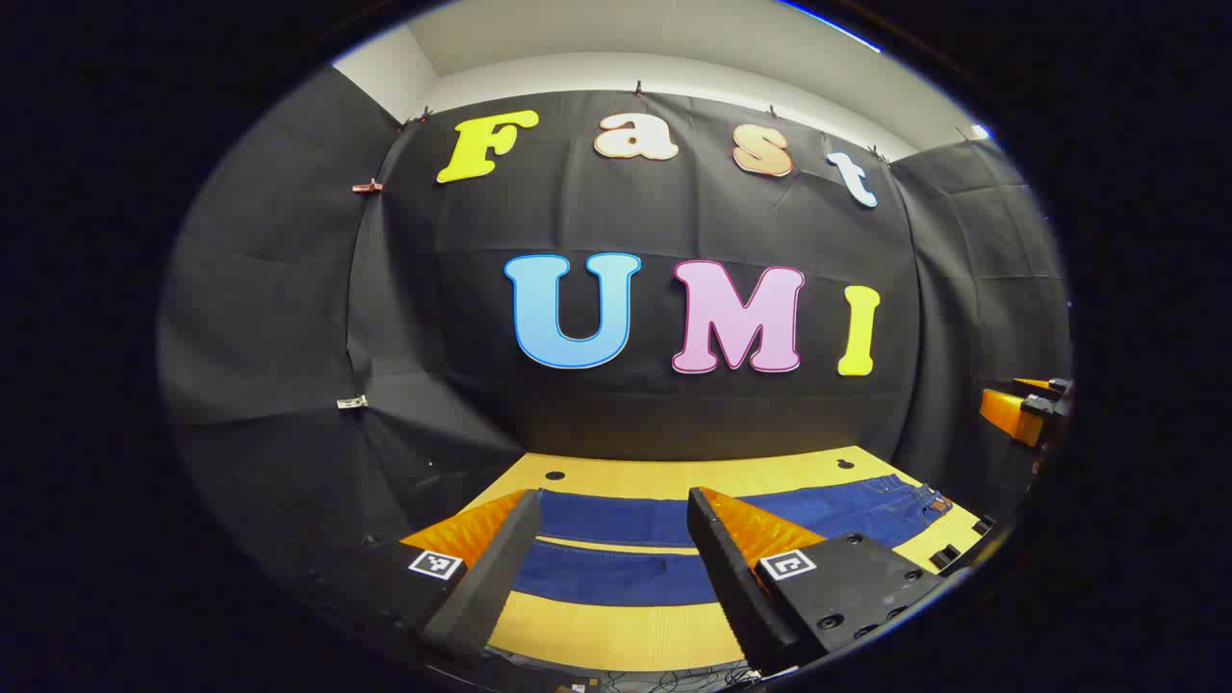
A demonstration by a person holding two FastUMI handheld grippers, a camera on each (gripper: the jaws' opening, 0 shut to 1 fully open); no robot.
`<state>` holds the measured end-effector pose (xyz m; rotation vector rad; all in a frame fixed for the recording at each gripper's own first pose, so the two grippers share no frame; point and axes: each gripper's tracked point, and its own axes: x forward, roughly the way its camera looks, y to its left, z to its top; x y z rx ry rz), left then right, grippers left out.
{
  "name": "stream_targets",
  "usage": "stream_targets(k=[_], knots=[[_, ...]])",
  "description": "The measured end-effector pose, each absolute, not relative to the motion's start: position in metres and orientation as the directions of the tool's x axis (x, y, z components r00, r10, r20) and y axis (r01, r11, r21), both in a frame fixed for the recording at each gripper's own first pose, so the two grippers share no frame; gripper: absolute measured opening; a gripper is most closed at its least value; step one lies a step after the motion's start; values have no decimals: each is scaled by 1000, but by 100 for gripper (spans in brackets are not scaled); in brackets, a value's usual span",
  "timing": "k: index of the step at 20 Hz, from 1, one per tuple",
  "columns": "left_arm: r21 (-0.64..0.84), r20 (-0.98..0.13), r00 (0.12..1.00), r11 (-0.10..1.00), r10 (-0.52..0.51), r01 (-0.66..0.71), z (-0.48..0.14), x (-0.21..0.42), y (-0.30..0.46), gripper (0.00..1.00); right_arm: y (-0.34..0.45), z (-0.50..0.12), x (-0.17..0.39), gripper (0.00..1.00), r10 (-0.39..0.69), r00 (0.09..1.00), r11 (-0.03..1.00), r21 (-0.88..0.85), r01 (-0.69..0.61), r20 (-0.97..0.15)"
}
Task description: Grasp the waist and the cuffs of the jeans and fold them to make the two legs overlap; first hold the waist and fold one-third of the jeans toward the cuffs, then hold the cuffs and fold the remaining one-third in the same direction to finish folding.
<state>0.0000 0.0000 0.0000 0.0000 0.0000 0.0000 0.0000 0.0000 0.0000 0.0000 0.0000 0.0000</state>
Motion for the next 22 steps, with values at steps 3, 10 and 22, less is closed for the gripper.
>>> stream_targets(k=[3,10,22], knots=[[-5,3,1000,1000,-10,10,1,2,-5,96,2,3,-2,96,3,1000,1000,10,-3,5],[-57,-78,997,998,-6,1,-33,2,1,96,-13,-7,-10,96,-18,1000,999,36,18,-20],[28,-149,988,999,51,-47,-68,38,53,96,-42,-27,-10,96,-90,994,996,-10,90,-65]])
